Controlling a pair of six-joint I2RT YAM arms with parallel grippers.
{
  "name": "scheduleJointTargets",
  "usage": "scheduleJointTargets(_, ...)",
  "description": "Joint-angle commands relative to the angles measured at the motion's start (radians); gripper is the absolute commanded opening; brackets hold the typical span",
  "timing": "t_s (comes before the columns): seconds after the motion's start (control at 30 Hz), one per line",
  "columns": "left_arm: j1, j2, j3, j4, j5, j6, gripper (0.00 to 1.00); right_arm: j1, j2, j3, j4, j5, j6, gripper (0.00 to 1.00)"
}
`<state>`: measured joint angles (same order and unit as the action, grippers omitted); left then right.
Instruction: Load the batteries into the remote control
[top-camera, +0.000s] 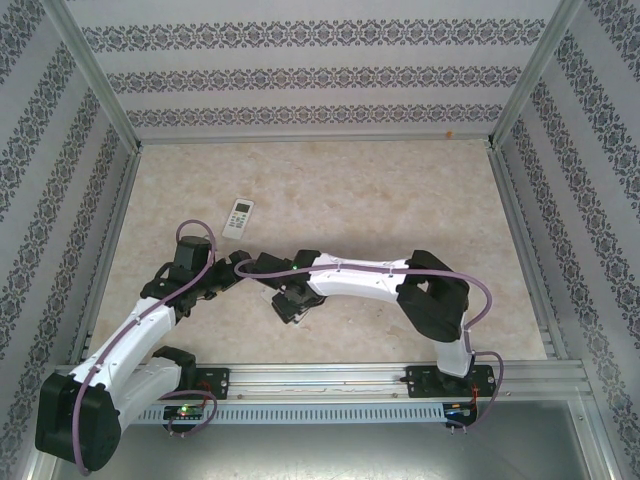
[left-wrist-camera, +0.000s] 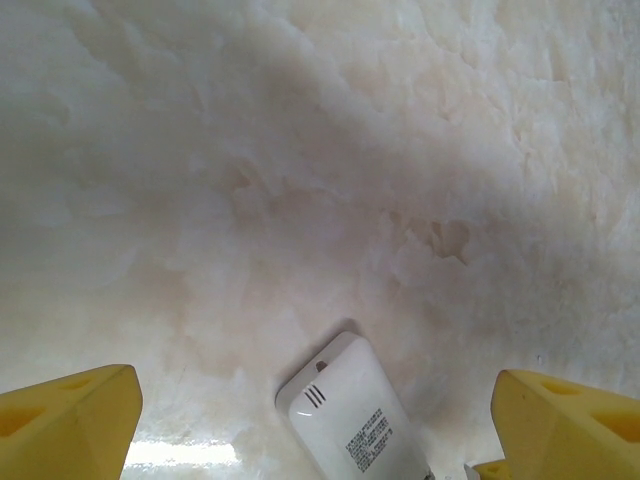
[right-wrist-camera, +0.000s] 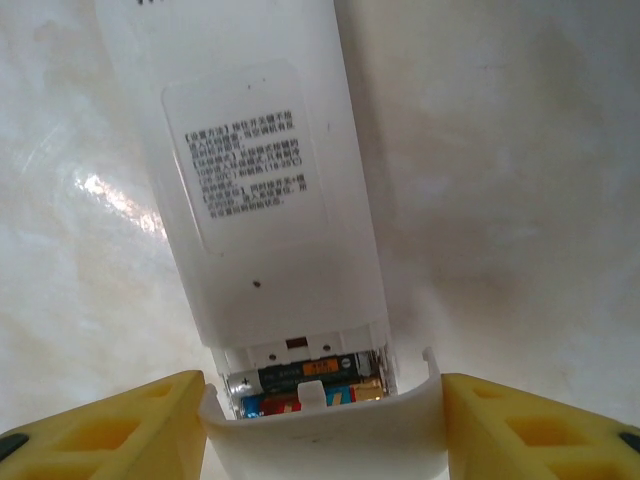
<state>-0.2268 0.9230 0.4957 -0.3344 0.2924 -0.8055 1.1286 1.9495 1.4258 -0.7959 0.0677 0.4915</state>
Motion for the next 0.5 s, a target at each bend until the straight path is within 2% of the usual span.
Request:
scheduleJointTargets(0.0, 0.012, 0.004, -0.012, -0.01, 0.021, -0.017, 0.91, 0.01, 0.024, 0.035, -0.022, 0.038, -0.01, 0.59)
scheduleJointTargets(0.47, 0.013, 0.018, -0.03, 0.019, 0.031, -0.03, 0.92, 0.024, 0.069, 0.015, -0.023, -0.012, 0.043, 0.64)
